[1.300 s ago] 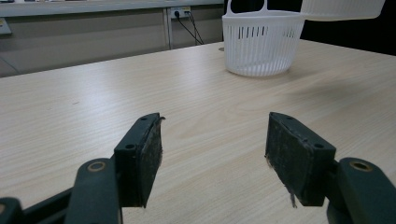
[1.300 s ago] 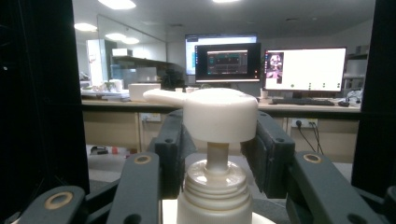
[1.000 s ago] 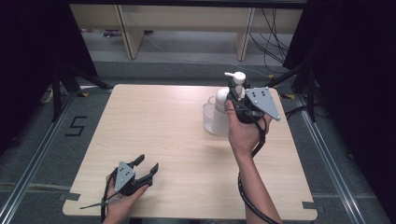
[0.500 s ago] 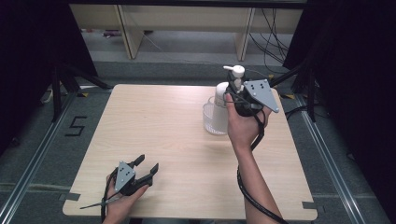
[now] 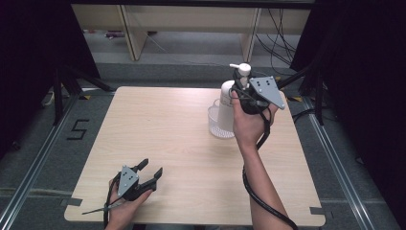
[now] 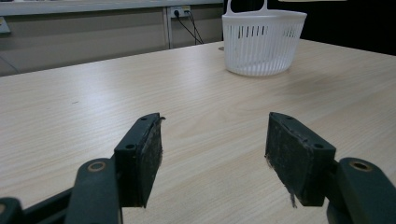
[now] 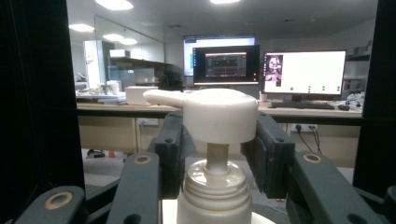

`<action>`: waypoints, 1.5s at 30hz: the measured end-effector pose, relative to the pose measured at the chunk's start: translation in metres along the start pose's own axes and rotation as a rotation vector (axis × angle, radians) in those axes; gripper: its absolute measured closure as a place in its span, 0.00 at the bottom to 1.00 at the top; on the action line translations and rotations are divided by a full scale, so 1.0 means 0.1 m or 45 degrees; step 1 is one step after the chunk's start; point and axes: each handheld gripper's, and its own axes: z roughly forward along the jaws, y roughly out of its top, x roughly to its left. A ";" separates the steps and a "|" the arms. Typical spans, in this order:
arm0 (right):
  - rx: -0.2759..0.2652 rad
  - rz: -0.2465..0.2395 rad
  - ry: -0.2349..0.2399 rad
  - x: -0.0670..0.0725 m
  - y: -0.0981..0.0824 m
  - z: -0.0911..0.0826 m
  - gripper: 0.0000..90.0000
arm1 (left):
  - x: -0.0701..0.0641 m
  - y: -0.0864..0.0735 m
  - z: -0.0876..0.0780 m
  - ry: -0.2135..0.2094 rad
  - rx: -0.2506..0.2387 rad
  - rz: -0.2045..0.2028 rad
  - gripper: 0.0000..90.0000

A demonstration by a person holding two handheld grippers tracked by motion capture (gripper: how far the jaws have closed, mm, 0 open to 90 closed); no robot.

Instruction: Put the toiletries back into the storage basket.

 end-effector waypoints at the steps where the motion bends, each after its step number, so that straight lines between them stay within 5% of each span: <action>1: 0.016 0.026 0.005 0.02 0.01 0.00 0.67 | 0.00 0.00 0.00 -0.002 -0.001 -0.001 0.40; 45: 0.021 0.021 -0.008 -0.02 0.09 0.32 0.67 | -0.01 0.00 0.00 -0.007 -0.001 0.004 0.40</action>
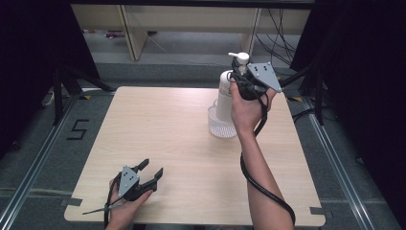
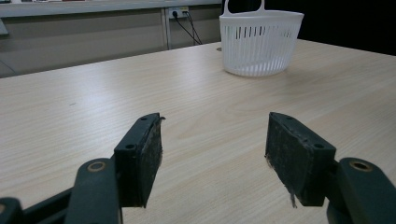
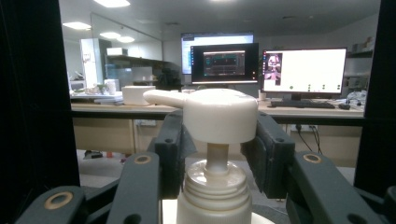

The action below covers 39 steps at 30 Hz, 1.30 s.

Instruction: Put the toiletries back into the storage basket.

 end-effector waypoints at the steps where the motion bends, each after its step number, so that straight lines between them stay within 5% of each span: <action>1: 0.010 0.027 0.009 0.01 0.00 0.01 0.67 | 0.00 0.00 0.00 0.000 0.000 0.000 0.40; 39: 0.111 0.038 0.004 -0.05 -0.23 0.25 0.67 | -0.01 0.00 0.00 -0.010 -0.009 0.006 0.39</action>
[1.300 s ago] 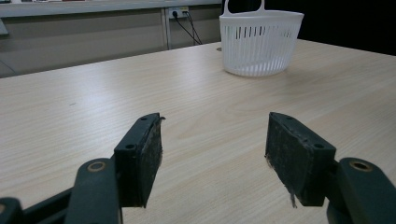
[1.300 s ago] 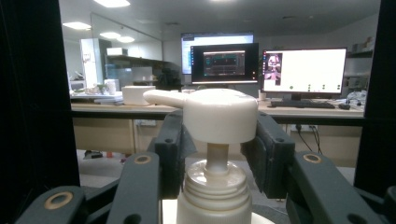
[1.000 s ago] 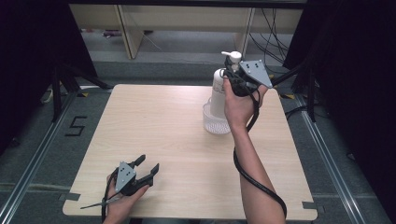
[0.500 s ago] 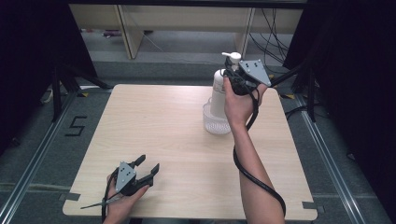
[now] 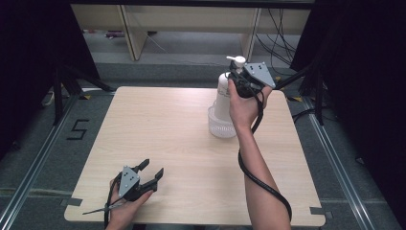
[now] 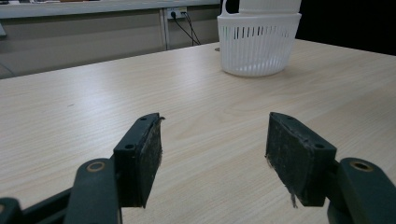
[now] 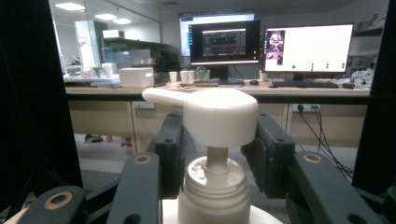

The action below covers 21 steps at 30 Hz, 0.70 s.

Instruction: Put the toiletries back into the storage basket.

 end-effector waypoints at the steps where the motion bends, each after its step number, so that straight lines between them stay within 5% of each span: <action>1: -0.001 -0.015 -0.007 -0.01 -0.01 0.00 0.67 | 0.00 0.00 0.00 -0.001 0.000 0.001 0.39; 21: 0.047 -0.029 0.000 -0.03 -0.15 0.08 0.67 | 0.00 0.00 0.00 -0.006 0.002 0.010 0.39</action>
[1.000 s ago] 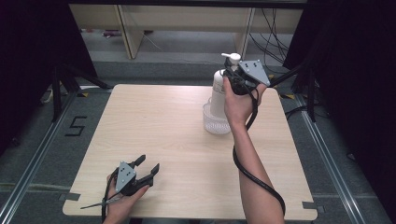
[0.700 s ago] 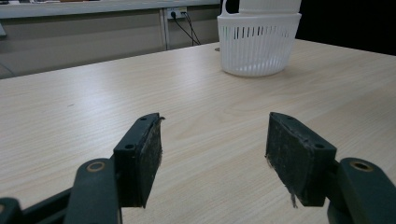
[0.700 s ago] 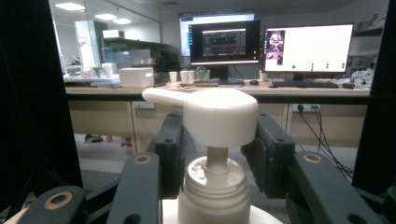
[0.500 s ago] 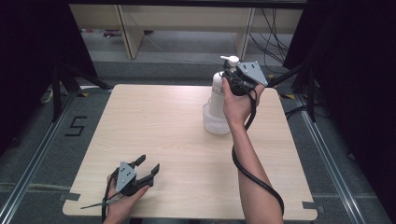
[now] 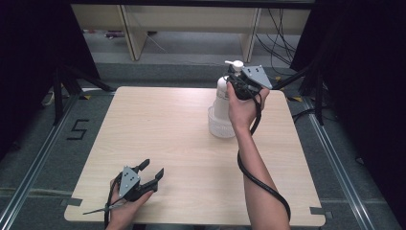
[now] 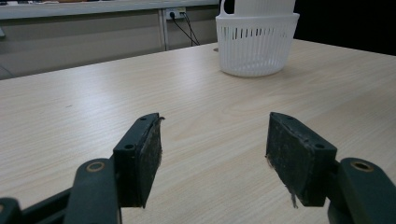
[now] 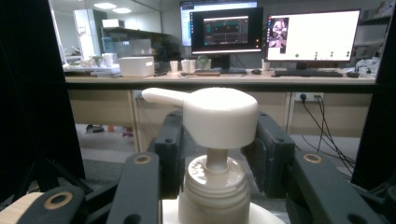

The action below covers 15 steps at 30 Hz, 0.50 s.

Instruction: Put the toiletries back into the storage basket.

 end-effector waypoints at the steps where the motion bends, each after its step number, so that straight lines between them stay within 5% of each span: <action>1: 0.004 0.014 0.007 0.01 -0.01 0.01 0.67 | 0.00 0.00 0.00 -0.001 0.000 0.000 0.39; 15: 0.061 0.025 0.003 0.01 -0.19 0.05 0.67 | 0.00 0.00 0.00 -0.003 -0.001 0.001 0.39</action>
